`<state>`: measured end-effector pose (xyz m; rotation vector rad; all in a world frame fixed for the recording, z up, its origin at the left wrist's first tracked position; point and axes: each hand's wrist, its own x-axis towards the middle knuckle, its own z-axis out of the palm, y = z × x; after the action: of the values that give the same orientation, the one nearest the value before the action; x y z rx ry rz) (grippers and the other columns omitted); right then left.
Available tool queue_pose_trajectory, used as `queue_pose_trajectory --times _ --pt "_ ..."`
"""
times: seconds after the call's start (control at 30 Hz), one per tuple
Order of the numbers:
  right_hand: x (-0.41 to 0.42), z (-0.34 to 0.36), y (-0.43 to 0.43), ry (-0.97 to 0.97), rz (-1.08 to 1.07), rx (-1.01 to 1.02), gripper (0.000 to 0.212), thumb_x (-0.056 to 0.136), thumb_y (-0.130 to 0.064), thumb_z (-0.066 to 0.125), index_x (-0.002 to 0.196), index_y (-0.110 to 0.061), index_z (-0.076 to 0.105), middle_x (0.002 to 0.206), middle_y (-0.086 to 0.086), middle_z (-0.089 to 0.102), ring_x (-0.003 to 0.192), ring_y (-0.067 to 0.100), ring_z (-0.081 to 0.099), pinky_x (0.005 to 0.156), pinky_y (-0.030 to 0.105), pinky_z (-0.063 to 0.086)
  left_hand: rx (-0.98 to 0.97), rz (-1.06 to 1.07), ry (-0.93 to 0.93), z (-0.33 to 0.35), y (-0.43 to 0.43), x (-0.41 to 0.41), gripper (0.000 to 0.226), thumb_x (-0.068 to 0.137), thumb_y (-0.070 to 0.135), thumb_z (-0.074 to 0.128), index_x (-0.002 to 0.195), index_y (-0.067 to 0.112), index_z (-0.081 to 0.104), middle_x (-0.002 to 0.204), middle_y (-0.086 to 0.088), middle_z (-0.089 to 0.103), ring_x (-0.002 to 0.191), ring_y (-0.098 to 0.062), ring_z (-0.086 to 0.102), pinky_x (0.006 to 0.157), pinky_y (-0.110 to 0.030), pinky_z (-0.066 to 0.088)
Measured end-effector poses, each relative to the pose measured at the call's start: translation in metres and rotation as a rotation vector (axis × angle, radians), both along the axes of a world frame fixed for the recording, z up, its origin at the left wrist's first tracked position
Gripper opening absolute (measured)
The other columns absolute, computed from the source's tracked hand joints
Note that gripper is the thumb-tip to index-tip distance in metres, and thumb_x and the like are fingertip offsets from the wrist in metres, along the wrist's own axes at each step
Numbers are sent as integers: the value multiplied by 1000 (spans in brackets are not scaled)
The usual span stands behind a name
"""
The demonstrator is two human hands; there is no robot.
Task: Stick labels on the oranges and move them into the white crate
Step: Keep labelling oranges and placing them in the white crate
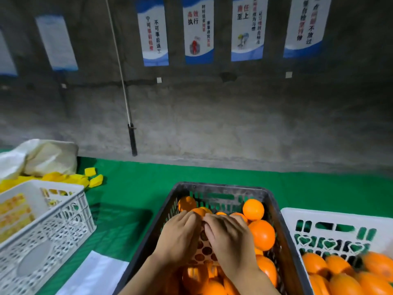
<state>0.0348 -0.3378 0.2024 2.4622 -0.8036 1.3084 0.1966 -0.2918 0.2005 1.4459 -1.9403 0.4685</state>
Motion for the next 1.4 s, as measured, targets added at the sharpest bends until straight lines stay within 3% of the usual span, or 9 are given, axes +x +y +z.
queue_pose_trajectory --times 0.17,0.23,0.37,0.5,0.57,0.83,0.97,1.2,1.4 --pt "11 -4 -15 -79 91 -46 23 75 -19 87 96 -15 79 101 0 77 92 14 73 75 31 59 8 47 83 1 0 7 27 100 26 39 82 12 53 78 3 53 68 -15 49 56 -35 44" --pt "11 -5 -19 -73 97 -51 6 85 -20 78 88 -15 77 89 2 77 80 17 73 67 34 58 13 29 118 2 -1 5 23 100 27 39 84 14 50 78 6 52 69 -9 46 57 -29 42" --pt "6 -4 -24 -53 73 -32 26 95 -25 56 74 -16 69 68 1 68 63 18 66 57 36 53 43 1 157 -1 -3 -4 14 101 28 35 88 24 39 77 11 46 70 5 31 61 -13 28" --pt "5 0 -24 -72 82 5 10 85 -20 78 93 -15 77 82 -2 75 73 15 72 61 30 57 88 -2 233 -2 -9 -2 29 101 35 31 83 16 44 73 2 50 62 -8 41 58 -27 34" --pt "3 -1 -25 -64 88 52 29 74 -17 88 101 -13 79 94 0 78 85 15 75 69 29 61 111 -10 255 -2 -10 -1 34 102 37 29 84 14 46 74 2 50 63 -10 43 59 -29 36" --pt "-3 3 -28 -48 136 224 32 81 -17 83 112 -16 77 105 -3 77 95 13 73 77 22 59 142 -37 252 -5 -11 2 26 104 41 25 90 26 40 79 14 45 68 -1 42 63 -14 30" --pt "-5 4 -27 -45 132 229 32 82 -16 82 113 -15 77 108 0 76 99 17 73 81 27 60 146 -43 307 -4 -8 -1 28 104 44 26 90 25 43 80 13 49 70 -8 47 63 -21 36" --pt "-4 1 -20 -46 138 157 33 76 -9 86 107 -10 78 107 4 77 99 19 74 79 28 61 201 -87 784 4 -4 -16 25 99 37 41 87 21 55 81 1 58 73 -14 54 65 -28 43" --pt "-6 -1 -7 -7 122 130 33 82 -14 82 114 -11 76 107 0 76 94 14 74 74 21 59 273 -65 820 9 8 -19 23 99 38 44 86 25 58 80 4 61 71 -10 57 65 -23 44"
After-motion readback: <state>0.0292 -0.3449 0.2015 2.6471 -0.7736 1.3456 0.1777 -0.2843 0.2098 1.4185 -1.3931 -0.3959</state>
